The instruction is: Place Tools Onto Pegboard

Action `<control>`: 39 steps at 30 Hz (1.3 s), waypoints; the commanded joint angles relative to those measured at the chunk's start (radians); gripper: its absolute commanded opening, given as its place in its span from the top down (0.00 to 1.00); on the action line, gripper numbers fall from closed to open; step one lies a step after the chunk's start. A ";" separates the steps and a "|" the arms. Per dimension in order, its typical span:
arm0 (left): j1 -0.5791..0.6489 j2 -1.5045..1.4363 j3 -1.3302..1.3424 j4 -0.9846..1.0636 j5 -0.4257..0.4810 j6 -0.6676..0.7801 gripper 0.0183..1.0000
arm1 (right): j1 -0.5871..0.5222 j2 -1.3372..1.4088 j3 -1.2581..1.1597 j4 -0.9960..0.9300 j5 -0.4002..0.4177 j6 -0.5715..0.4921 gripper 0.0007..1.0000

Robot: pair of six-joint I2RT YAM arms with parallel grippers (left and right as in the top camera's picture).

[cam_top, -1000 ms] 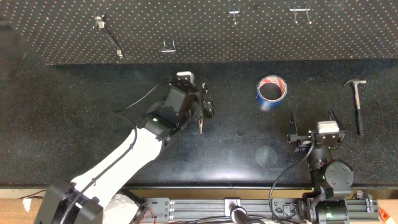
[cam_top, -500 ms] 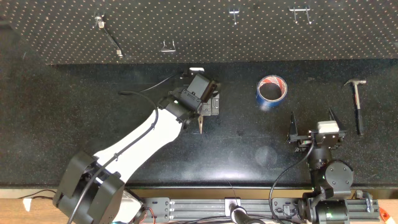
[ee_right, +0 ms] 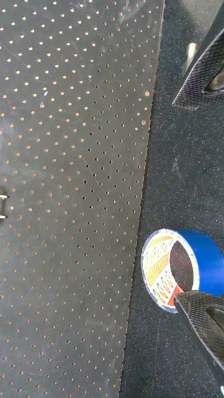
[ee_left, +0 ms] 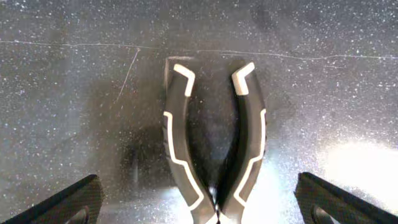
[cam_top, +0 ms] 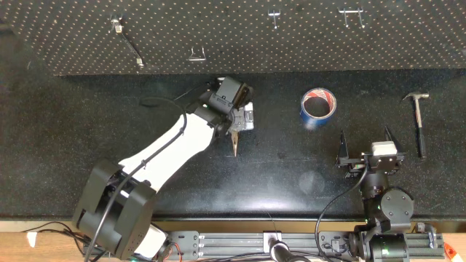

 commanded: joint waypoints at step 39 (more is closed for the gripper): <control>-0.018 0.115 0.035 0.095 -0.039 0.070 0.27 | -0.005 -0.007 -0.003 -0.006 0.006 -0.011 0.06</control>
